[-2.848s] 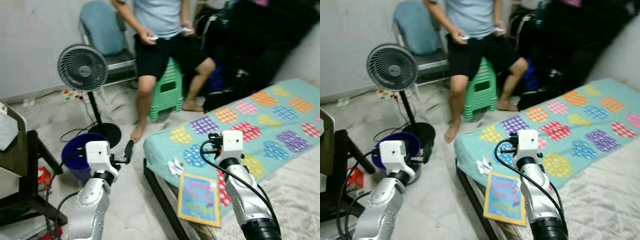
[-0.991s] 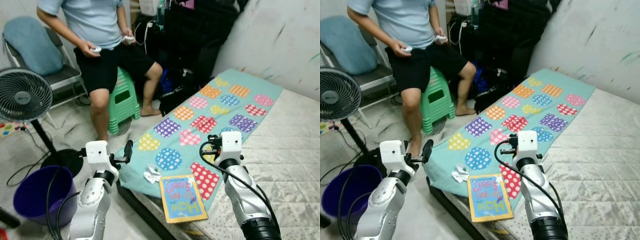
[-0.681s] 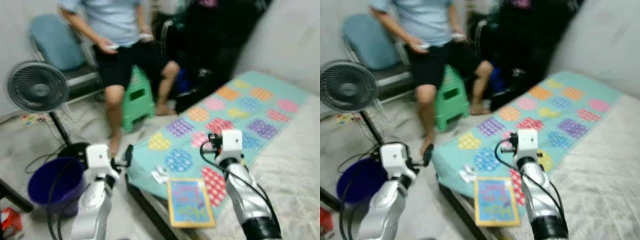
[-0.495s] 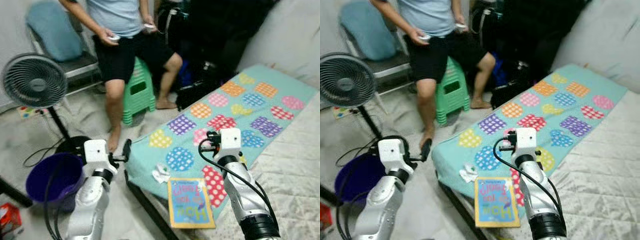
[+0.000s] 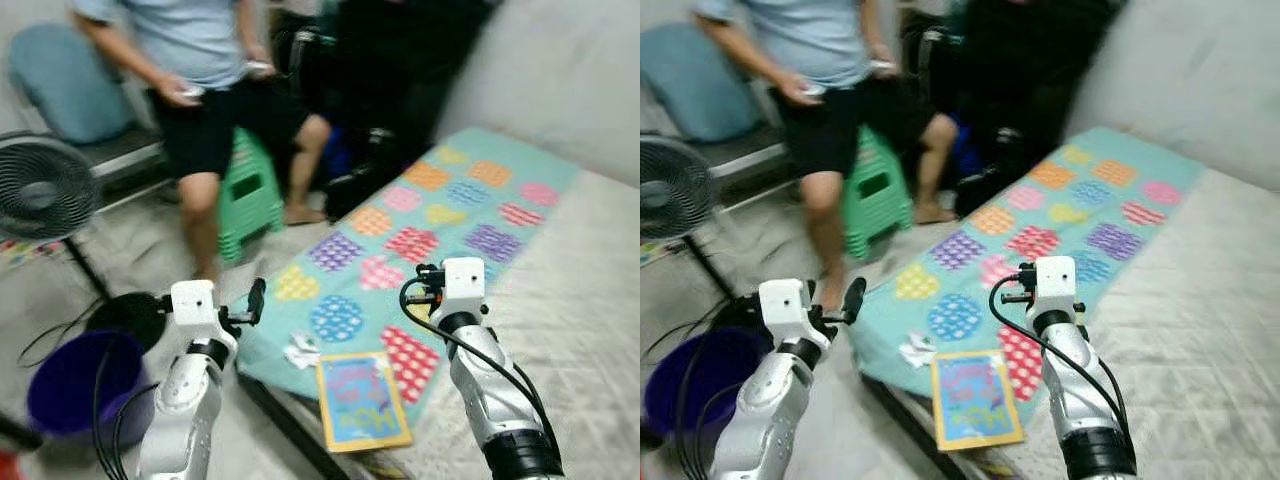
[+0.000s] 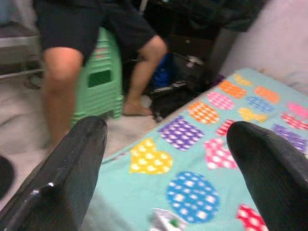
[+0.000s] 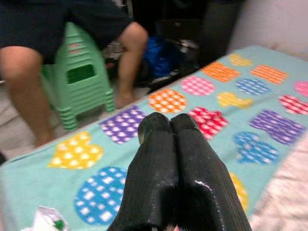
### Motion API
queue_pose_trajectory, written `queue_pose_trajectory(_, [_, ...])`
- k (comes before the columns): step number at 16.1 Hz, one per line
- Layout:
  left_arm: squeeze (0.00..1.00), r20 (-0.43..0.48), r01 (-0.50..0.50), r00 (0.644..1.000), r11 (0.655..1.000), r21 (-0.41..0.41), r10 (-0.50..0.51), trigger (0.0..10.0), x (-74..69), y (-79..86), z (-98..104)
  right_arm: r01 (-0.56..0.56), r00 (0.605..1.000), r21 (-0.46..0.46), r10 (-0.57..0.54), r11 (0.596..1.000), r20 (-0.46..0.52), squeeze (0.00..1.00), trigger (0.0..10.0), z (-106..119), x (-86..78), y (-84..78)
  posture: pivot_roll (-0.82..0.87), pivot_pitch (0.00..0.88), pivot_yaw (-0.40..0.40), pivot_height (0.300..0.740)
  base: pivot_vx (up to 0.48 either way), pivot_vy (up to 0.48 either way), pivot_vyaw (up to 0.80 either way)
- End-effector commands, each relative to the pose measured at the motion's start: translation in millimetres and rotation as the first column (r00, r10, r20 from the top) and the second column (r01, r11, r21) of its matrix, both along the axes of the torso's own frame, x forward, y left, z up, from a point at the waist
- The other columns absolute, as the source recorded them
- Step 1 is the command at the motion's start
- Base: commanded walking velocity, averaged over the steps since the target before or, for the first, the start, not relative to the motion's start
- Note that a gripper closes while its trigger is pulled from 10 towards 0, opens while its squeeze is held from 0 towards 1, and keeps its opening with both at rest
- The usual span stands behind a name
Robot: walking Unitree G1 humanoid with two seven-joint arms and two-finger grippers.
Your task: Clean up the room
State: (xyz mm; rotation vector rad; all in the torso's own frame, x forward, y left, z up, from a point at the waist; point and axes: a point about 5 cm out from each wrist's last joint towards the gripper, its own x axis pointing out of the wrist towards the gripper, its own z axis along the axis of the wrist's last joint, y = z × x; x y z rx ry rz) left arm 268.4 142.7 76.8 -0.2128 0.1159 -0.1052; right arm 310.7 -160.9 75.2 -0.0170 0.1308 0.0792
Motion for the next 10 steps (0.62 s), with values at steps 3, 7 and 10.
queue_pose_trajectory(3, [0.0,0.013,0.009,1.0,1.0,-0.001,-0.009,10.0,0.4,-0.7,3.4,0.001,1.0,-0.001,-0.001,1.0,0.006,0.0,10.0,2.1,0.5,-0.3,-0.08,0.0,-0.019,0.74,0.0,0.0,-0.8])
queue_pose_trajectory(7, [0.0,0.009,0.006,1.0,1.0,-0.014,-0.006,10.0,-0.9,-0.6,2.9,0.002,1.0,-0.002,-0.002,1.0,0.002,0.0,10.0,1.4,0.0,-0.4,-0.08,0.0,-0.021,0.74,0.0,0.0,-0.8])
queue_pose_trajectory(10, [0.0,0.007,0.001,1.0,1.0,-0.029,-0.001,10.0,-2.2,0.0,2.9,0.003,1.0,0.0,-0.003,1.0,0.003,0.0,10.0,1.3,-0.7,-0.7,-0.08,0.0,-0.019,0.74,0.0,0.0,-0.76])
